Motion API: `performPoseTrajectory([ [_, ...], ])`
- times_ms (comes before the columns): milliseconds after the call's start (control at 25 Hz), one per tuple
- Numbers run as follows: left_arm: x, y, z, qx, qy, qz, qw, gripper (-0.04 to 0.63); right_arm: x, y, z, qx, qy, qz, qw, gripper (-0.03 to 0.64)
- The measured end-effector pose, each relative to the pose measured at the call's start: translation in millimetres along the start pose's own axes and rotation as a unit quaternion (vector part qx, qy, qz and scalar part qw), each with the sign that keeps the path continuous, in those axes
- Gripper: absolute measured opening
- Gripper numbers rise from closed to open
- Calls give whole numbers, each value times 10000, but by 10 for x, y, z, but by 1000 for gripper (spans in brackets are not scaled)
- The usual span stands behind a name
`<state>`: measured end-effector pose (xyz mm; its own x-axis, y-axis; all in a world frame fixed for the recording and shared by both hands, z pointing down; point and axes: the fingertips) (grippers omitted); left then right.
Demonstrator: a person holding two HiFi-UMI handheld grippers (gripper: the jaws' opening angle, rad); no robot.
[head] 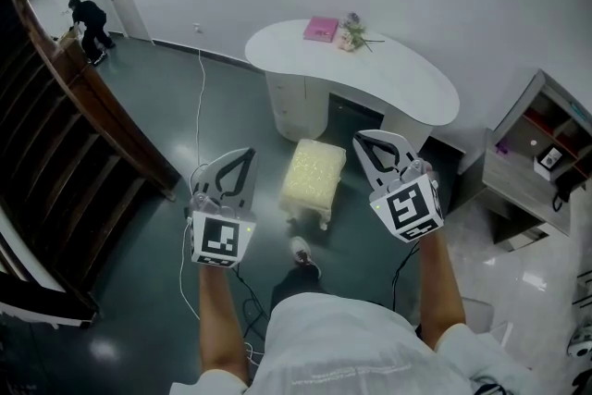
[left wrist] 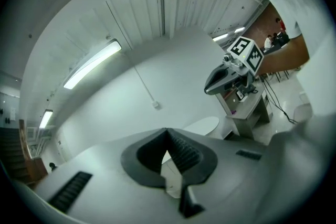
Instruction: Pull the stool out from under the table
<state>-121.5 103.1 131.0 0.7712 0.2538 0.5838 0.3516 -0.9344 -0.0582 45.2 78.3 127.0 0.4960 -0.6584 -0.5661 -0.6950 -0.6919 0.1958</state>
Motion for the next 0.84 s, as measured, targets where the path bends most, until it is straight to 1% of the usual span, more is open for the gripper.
performPoseTrajectory([
  [120, 24, 2, -96, -123, 34, -30, 9999, 18, -19, 32, -49, -54, 14, 19, 10000, 16],
  [240, 26, 20, -193, -232, -42, -33, 9997, 18, -17, 59, -101, -116, 27, 20, 9999, 17],
  [600, 58, 115, -321, -413, 13, -109, 9991, 18, -41, 129, -202, -179, 163, 68, 9997, 15],
  [840, 46, 198, -375, -526, 90, -79, 9985, 18, 12, 150, -299, -249, 206, 1, 9995, 15],
])
Point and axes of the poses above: the fingertips, and each gripper's own axes: y forward along the fingers, x to its right, z out of its top, and after that the axes turned 8 degrees about z, right-handed
